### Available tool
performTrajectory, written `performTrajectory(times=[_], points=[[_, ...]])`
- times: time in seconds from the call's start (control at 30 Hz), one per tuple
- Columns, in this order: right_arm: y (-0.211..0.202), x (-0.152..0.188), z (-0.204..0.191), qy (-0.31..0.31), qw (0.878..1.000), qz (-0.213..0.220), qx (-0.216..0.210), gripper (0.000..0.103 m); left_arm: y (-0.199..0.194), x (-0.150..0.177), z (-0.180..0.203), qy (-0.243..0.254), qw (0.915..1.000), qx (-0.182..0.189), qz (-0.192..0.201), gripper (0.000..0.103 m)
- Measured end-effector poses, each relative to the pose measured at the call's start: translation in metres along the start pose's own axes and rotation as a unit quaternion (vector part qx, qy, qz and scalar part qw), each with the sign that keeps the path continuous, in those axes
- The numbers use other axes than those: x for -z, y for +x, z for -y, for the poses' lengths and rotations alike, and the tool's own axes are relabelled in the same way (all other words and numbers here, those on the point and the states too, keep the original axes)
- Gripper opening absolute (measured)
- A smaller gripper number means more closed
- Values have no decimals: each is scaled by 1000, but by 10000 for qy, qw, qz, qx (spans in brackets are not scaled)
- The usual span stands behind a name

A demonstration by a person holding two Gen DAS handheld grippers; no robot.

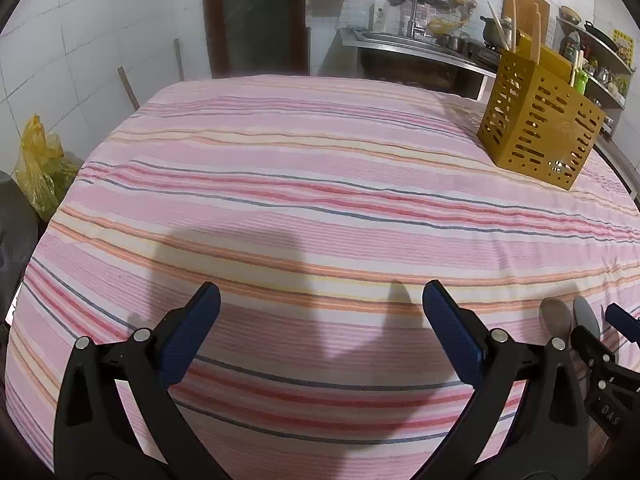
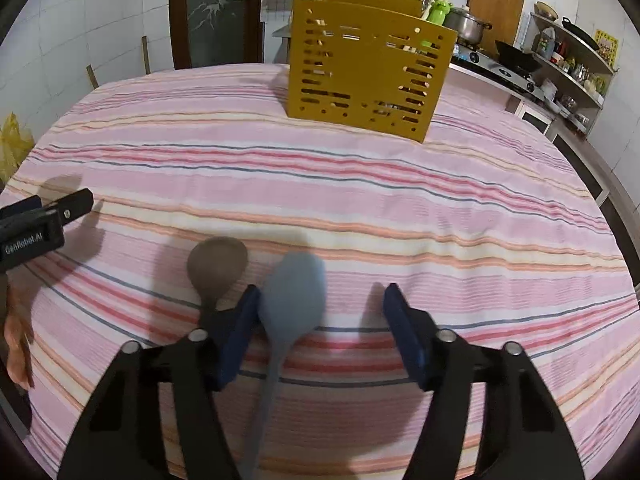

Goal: Organize utensils
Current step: 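Move the right tool to the blue spoon and close on its handle, then close the left tool on the grey spoon handle while the right tool holds the blue spoon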

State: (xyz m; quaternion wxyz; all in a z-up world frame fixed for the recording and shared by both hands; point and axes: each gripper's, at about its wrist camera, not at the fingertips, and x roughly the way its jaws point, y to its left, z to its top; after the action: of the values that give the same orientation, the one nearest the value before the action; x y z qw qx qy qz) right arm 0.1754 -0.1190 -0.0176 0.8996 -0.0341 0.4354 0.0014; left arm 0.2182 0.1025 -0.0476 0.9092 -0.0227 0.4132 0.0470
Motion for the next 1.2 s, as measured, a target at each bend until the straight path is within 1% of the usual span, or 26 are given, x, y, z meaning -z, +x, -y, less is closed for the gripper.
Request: performTrajectory(times=[0.03,0.07,0.13,0.27,0.37,0.43,0.57,0.7,0.8,0.9,1.07,1.2], points=[[0,-1,-2,-19,10000,-7,-25,49,-1,0,2,6,10000,-10,4,98],[-1,-1,-4,-48,10000,-7,-25,47,-2,0,3,4,10000,-15,5,98],[0,-3,-5,-88,9999,7,-61,35,-5,-1,7,3,10000,10,9,98],[-3,-3,4,1,9997,77,-241,34,-14,-1,22,118,9999,43,44,98],[-6,-4,20,123,9993,115,-340,34,-20,0,39,265,9996,53,73,98],[-6,-4,35,162,9990,110,-403,34,-23,1,51,293,9995,137,49,98],[-5,-4,69,179,9993,122,-303,34,-23,3,76,248,9988,401,-142,98],[0,0,107,335,9992,79,-212,34,-23,8,104,280,9979,543,-214,97],[3,4,123,499,9983,87,-278,34,-23,12,121,324,9969,653,-299,97],[6,6,127,552,9978,111,-361,34,-21,18,139,409,9963,660,-378,97],[6,7,125,504,9976,209,-422,34,-17,25,154,634,9949,628,-465,84],[8,9,127,530,9973,199,-462,34,-11,25,151,545,9958,525,-524,79]])
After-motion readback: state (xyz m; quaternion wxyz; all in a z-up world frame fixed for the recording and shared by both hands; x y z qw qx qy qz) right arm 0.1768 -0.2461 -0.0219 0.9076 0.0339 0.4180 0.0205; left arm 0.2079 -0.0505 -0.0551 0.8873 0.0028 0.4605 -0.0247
